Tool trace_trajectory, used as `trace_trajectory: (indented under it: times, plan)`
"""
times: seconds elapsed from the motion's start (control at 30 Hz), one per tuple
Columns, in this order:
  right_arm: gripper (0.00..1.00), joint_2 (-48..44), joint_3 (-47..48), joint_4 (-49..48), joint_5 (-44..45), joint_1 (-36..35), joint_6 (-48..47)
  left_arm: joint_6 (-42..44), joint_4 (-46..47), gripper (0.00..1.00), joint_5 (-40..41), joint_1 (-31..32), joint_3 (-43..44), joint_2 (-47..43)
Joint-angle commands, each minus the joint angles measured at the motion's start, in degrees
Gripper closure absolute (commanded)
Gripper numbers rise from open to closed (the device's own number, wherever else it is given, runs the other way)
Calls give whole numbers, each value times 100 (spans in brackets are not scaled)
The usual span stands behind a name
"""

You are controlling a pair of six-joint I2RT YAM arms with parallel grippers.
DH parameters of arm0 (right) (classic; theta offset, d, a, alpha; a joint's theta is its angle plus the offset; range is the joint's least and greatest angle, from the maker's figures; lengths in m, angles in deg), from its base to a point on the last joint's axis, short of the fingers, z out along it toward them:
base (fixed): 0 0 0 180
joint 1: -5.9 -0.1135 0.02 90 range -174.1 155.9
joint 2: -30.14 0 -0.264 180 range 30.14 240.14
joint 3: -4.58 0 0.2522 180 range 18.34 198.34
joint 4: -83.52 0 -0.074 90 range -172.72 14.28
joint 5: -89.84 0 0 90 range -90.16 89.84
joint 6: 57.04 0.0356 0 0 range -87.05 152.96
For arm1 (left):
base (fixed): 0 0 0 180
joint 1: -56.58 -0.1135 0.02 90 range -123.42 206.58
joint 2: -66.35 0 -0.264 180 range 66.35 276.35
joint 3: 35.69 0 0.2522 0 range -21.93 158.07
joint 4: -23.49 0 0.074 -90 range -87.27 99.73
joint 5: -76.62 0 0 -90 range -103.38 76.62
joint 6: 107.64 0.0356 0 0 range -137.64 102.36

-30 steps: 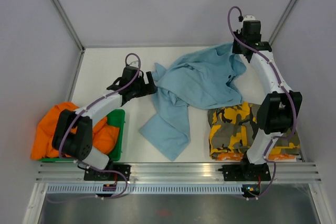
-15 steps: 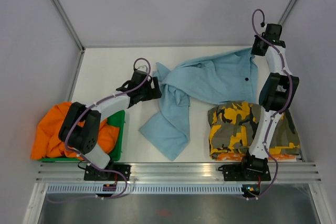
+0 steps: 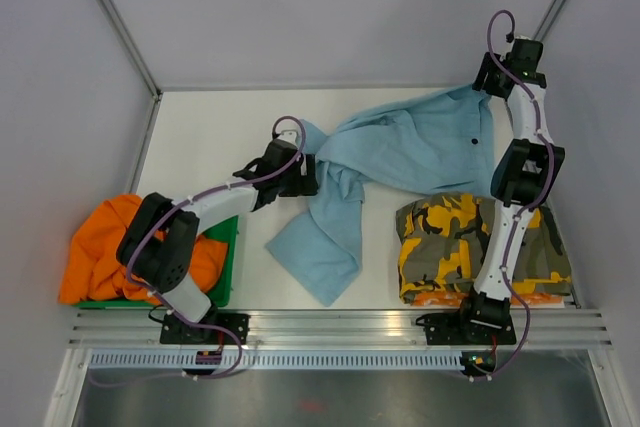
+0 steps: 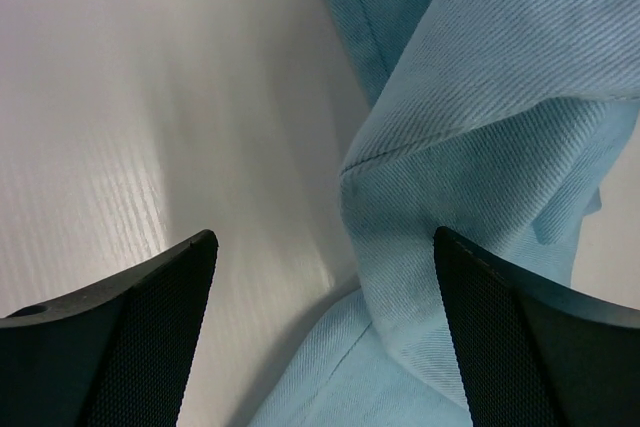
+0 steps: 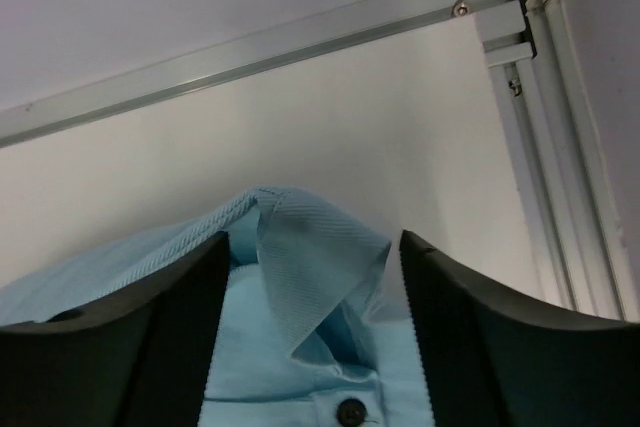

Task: Fold and stack the trousers
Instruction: Flatten the trousers out

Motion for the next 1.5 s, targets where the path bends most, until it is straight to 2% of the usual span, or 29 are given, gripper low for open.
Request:
trace_trajectory:
  times: [0.0,0.07,0.1,0.13,0.17,0.2,0.23,0.27,0.3,0.33,0.4,0.47,0.57,0.7,0.77,0.87,0.9,0.97,1.03,1.13,1.17,1.23,1.27,1.3,1.47]
  plan:
    - [19,-884,75,-7,-270,13,53,251,454,6,-230,15,41,305]
    - [12,-1455,-172,63,-558,-74,18,233,665,9,-501,15,85,506]
    - [12,-1649,-486,81,-639,-118,-17,207,744,12,-547,15,120,568]
    - [12,-1868,-681,142,-700,-171,-18,181,806,21,-564,15,216,639]
    - [11,-2323,-1170,151,-788,-302,-18,181,833,30,-547,15,269,770]
    - [11,-2562,-1471,134,-824,-390,0,181,833,43,-477,15,357,823]
    - [9,-3087,-1822,-23,-859,-565,35,268,676,72,-320,7,601,850]
    - [8,-3362,-2530,-137,-885,-637,70,347,509,89,-197,7,769,850]
    - [8,-3600,-2842,-391,-894,-698,270,426,229,98,-30,7,1180,763]
    - [7,-4063,-3158,-524,-912,-725,473,566,44,98,76,7,1384,658]
    - [7,-4435,-3801,-718,-886,-716,903,1180,-152,98,95,7,1683,116]
    - [7,-4805,-4100,-710,-938,-716,1256,1820,171,98,-659,41,1702,-308]
    - [7,-5157,-4364,-736,-938,-716,1503,2157,201,98,-1372,409,1807,-740]
    - [6,-5430,-4427,-579,-842,-708,1503,1922,-29,98,-1207,1166,1756,-583]
    - [6,-5483,-4435,-438,-868,-716,1424,1211,120,95,-926,1193,1501,-687]
    - [6,-5579,-4637,-288,-1156,-716,1336,805,148,54,-399,939,1332,-881]
    - [6,-5658,-4733,-288,-1254,-716,1319,726,-61,29,-285,808,1420,-899]
    - [6,-5851,-5146,-367,-1438,-725,1336,332,-370,7,-38,307,1892,-768]
    - [6,-5992,-5602,-463,-1466,-743,1362,-239,-870,5,147,-245,2289,-513]
    - [6,-6177,-5998,-587,-1483,-769,1406,-557,-1362,5,566,-529,3185,373]
    - [6,-6195,-6052,-578,-1475,-778,1406,-566,-1477,5,717,-538,3753,967]
    - [6,-6186,-6114,-552,-1466,-787,1398,-785,-1959,5,1052,-556,4362,1612]
    - [6,-6169,-6114,-491,-1466,-787,1397,-873,-2110,5,1087,-565,4931,1928]
    - [6,-6151,-6114,-473,-1466,-787,1397,-970,-2242,5,1123,-582,5171,2514]
    - [6,-6168,-6184,-324,-1378,-787,1275,-1410,-2550,7,1316,-617,6103,3600]
